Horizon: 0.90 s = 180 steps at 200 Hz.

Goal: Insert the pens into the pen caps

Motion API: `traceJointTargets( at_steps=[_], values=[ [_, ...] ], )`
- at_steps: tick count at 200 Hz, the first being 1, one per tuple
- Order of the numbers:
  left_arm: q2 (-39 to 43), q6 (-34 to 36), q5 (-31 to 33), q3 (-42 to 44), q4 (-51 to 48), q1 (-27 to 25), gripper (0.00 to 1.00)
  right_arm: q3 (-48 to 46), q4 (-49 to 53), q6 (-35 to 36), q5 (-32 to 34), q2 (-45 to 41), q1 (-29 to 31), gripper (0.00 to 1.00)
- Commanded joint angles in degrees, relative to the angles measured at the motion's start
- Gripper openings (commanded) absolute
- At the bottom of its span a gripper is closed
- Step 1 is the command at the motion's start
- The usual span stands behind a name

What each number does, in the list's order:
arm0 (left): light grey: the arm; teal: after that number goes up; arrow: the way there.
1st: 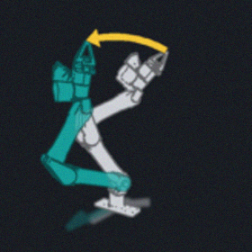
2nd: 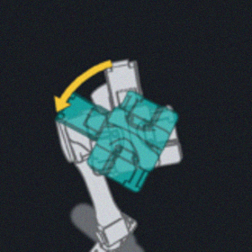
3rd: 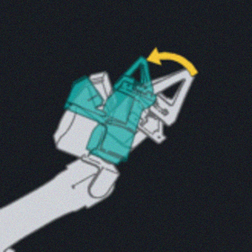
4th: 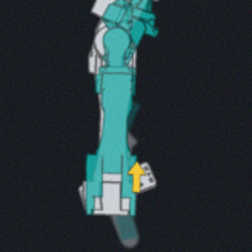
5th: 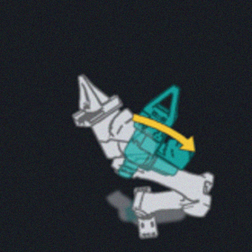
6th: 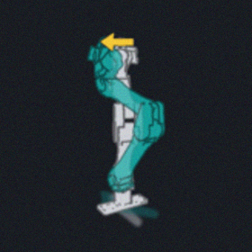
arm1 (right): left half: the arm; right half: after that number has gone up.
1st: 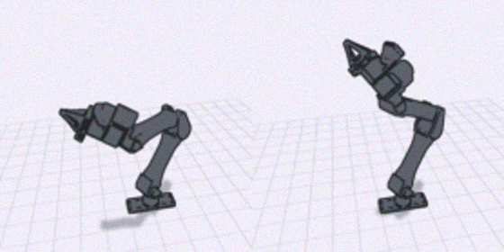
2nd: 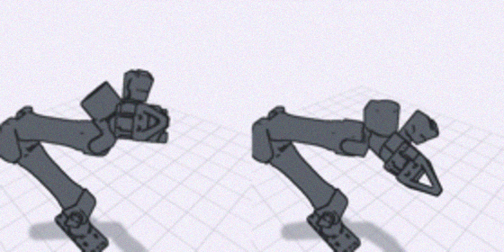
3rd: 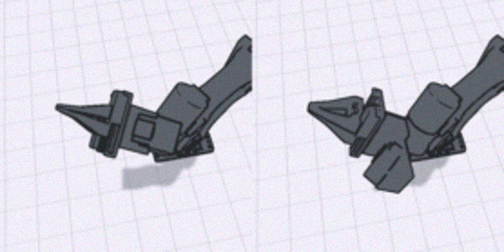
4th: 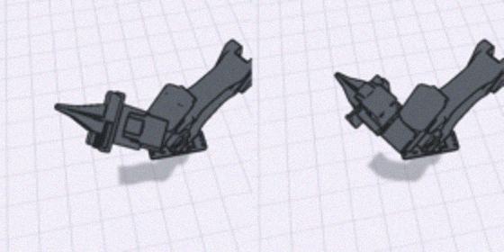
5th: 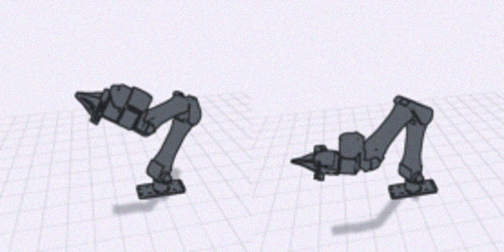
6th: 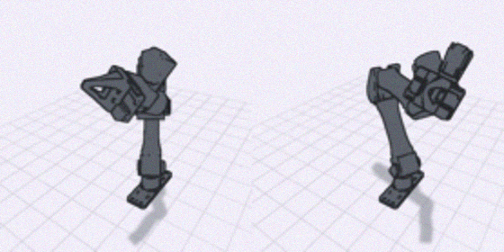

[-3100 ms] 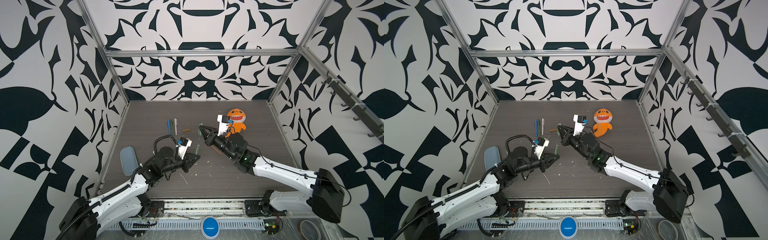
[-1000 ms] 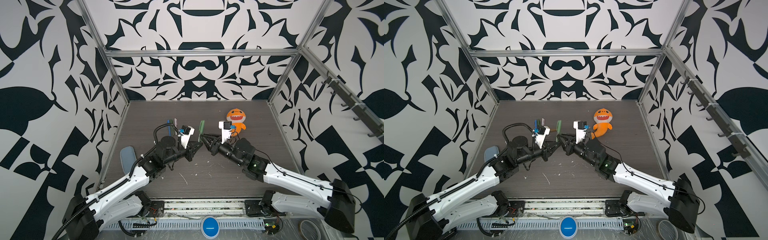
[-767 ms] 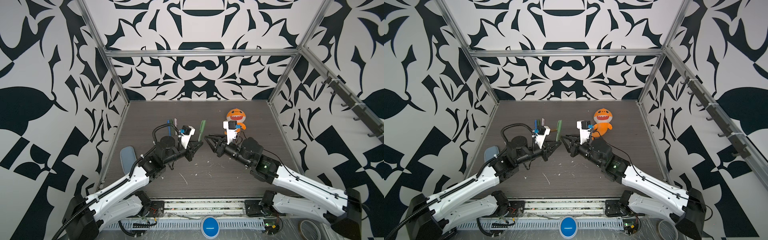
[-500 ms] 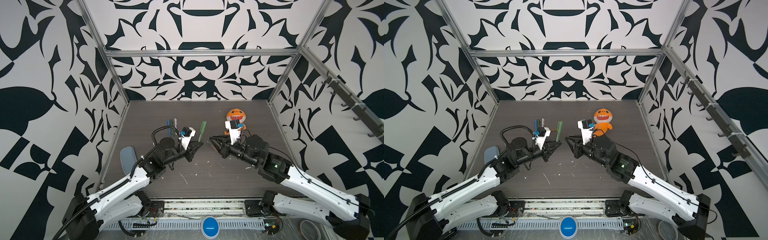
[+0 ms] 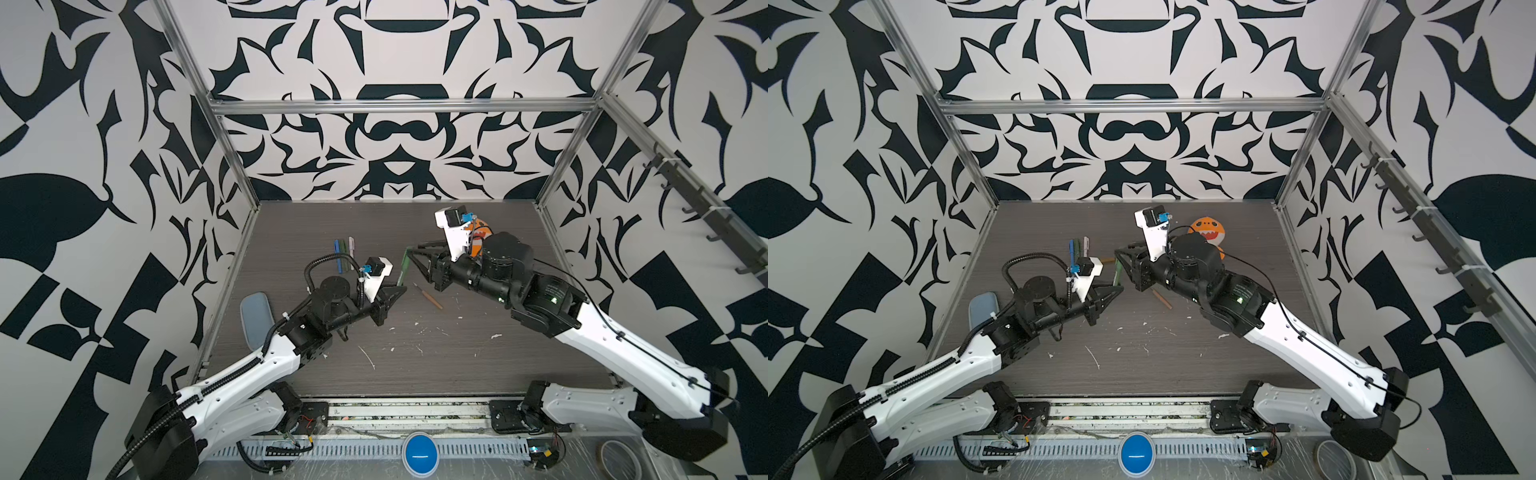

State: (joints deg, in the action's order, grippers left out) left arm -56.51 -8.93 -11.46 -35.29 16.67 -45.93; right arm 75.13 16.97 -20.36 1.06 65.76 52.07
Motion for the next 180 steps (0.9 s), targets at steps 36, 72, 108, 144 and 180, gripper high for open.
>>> traceJointTargets(
  at_steps=[36,72,108,144,180],
  values=[
    [1.9,0.5,-2.4,-0.6,1.3,0.1,0.00,2.5,-1.1,-0.9,-1.0,0.7,-2.1,0.41],
    [1.8,0.2,-3.4,-0.7,1.9,0.1,0.00,1.1,-3.2,-3.3,-7.7,1.6,-4.7,0.32],
    [1.3,-0.5,-3.9,-1.1,2.9,0.1,0.00,0.3,-4.2,-4.4,-13.1,2.2,-5.6,0.21],
    [1.0,-1.3,-5.0,-1.9,3.5,0.1,0.00,-1.4,-4.5,-5.0,-13.5,1.6,-5.7,0.13],
    [1.1,-3.2,-4.6,-3.0,4.8,0.1,0.00,-3.8,-4.4,-3.9,-12.9,1.3,-5.7,0.08]
  ],
)
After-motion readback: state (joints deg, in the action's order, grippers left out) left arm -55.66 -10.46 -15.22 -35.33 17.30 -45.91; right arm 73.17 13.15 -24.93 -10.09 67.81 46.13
